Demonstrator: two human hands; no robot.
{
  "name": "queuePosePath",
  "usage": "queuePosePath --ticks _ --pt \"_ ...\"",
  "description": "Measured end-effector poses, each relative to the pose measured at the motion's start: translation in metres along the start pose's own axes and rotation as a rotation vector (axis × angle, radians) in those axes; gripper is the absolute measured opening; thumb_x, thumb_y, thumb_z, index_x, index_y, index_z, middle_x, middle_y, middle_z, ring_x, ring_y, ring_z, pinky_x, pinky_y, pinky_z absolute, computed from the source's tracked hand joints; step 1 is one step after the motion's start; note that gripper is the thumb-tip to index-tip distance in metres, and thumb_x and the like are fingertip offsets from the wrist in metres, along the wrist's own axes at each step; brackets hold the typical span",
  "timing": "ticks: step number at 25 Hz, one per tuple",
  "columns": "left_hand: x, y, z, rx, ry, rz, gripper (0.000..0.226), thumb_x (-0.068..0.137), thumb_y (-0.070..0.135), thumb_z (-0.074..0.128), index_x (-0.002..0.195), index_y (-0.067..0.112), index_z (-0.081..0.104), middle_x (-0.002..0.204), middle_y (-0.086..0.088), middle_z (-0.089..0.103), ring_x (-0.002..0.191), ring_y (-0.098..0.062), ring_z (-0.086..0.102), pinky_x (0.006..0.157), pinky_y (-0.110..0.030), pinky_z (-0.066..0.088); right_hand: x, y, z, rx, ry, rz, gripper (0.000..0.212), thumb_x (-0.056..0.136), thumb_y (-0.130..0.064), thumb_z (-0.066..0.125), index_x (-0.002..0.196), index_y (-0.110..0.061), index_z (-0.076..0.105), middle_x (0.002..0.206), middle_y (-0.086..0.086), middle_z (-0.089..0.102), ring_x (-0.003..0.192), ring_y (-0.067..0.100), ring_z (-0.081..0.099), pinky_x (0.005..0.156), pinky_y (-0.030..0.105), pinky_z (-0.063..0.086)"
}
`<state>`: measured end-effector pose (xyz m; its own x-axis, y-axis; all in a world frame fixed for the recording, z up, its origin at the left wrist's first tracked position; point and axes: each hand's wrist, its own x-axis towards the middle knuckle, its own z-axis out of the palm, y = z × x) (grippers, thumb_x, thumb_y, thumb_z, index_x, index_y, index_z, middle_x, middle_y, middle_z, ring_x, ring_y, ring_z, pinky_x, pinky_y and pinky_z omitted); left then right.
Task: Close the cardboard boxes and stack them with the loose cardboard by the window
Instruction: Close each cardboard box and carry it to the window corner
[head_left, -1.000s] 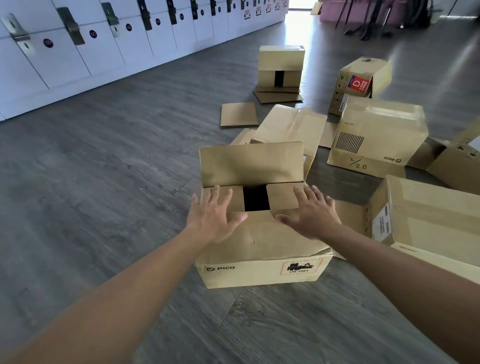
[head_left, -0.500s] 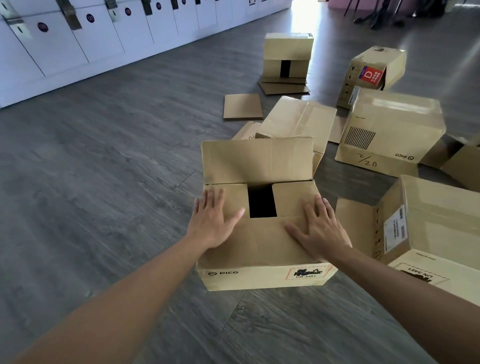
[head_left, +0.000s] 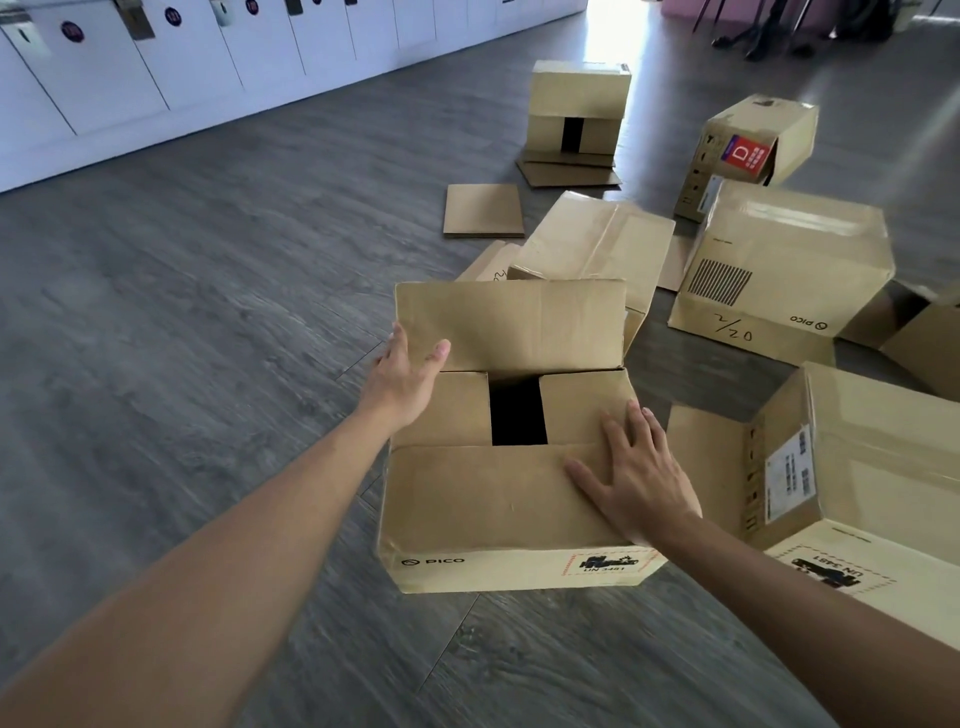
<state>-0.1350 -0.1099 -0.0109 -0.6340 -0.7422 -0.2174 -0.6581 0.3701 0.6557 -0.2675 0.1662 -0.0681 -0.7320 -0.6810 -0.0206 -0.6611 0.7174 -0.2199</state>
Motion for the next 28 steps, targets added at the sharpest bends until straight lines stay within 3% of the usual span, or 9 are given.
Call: queuePosePath --ticks 6,10,13,16,18,20,22,24,28 --pt "0.005 0.007 -0.002 -0.367 0.058 -0.027 0.095 0.093 0.06 0.057 0.159 0.036 -0.006 0.167 0.0 0.019 0.151 -0.028 0.023 0.121 -0.057 0.018 -0.001 -0.001 -0.001 -0.012 0.025 0.003 0.098 0.078 -0.087 0.013 0.15 -0.023 0.026 0.165 0.009 0.002 0.152 0.027 0.001 0.117 0.046 0.028" --pt "-0.003 0.002 -0.012 -0.386 0.137 -0.024 0.093 0.087 0.064 0.064 0.157 0.044 0.007 0.154 -0.006 0.041 0.139 -0.028 0.042 0.113 -0.052 0.031 -0.004 -0.005 -0.007 -0.038 0.095 0.032 0.098 0.076 -0.085 0.023 0.15 -0.022 0.019 0.164 0.009 0.011 0.149 0.03 0.014 0.107 0.054 0.036" --pt "-0.027 -0.007 -0.014 -0.286 0.151 0.062 0.081 0.073 0.079 0.06 0.144 0.044 0.039 0.138 -0.002 0.053 0.126 -0.022 0.052 0.107 -0.051 0.042 -0.011 -0.008 -0.011 0.028 0.223 0.044 0.11 0.073 -0.083 0.037 0.157 -0.019 0.007 0.165 0.012 0.007 0.15 0.032 0.013 0.106 0.06 0.035" --pt "-0.052 -0.016 -0.006 0.08 0.209 0.209 0.082 0.068 0.088 0.039 0.131 0.039 0.059 0.128 0.004 0.061 0.121 -0.021 0.054 0.105 -0.045 0.043 -0.016 -0.01 -0.014 0.052 0.326 0.026 0.111 0.077 -0.079 0.045 0.159 -0.012 0.009 0.166 0.015 0.003 0.153 0.034 0.005 0.109 0.065 0.028" --pt "-0.069 -0.025 0.004 0.401 0.185 0.302 0.082 0.078 0.086 0.026 0.138 0.038 0.054 0.145 0.003 0.052 0.137 -0.023 0.041 0.112 -0.044 0.033 -0.016 -0.011 -0.016 0.033 0.301 0.005 0.108 0.078 -0.078 0.042 0.159 -0.014 0.007 0.166 0.014 -0.002 0.153 0.035 0.0 0.112 0.069 0.022" --pt "-0.081 -0.035 0.017 0.592 0.102 0.33 0.082 0.084 0.084 0.017 0.15 0.041 0.038 0.16 0.003 0.034 0.15 -0.021 0.022 0.119 -0.046 0.018 -0.014 -0.009 -0.014 -0.02 0.209 -0.017 0.104 0.08 -0.08 0.03 0.159 -0.02 -0.003 0.166 0.01 -0.014 0.152 0.033 -0.01 0.115 0.069 0.014" --pt "-0.089 -0.043 0.028 0.638 0.003 0.315 0.087 0.084 0.085 0.008 0.158 0.041 0.016 0.167 0.001 0.015 0.154 -0.019 0.005 0.123 -0.046 0.006 -0.01 -0.005 -0.011 -0.045 0.103 -0.029 0.097 0.082 -0.081 0.02 0.158 -0.027 -0.009 0.164 0.004 -0.022 0.151 0.029 -0.018 0.117 0.067 0.009" --pt "-0.094 -0.046 0.037 0.65 -0.062 0.292 0.094 0.078 0.088 0.0 0.159 0.04 0.0 0.169 -0.002 -0.002 0.155 -0.017 -0.009 0.124 -0.046 -0.004 -0.005 -0.002 -0.007 -0.016 -0.009 -0.019 0.091 0.084 -0.081 0.019 0.158 -0.032 -0.002 0.165 0.0 -0.018 0.152 0.028 -0.016 0.117 0.065 0.014" --pt "-0.101 -0.052 0.05 0.685 -0.082 0.266 0.095 0.076 0.086 -0.007 0.157 0.038 -0.016 0.167 -0.002 -0.019 0.152 -0.018 -0.023 0.123 -0.047 -0.011 0.0 -0.001 -0.006 0.049 -0.161 0.018 0.083 0.089 -0.079 0.026 0.157 -0.037 0.001 0.165 -0.003 -0.02 0.152 0.028 -0.013 0.117 0.06 0.019"
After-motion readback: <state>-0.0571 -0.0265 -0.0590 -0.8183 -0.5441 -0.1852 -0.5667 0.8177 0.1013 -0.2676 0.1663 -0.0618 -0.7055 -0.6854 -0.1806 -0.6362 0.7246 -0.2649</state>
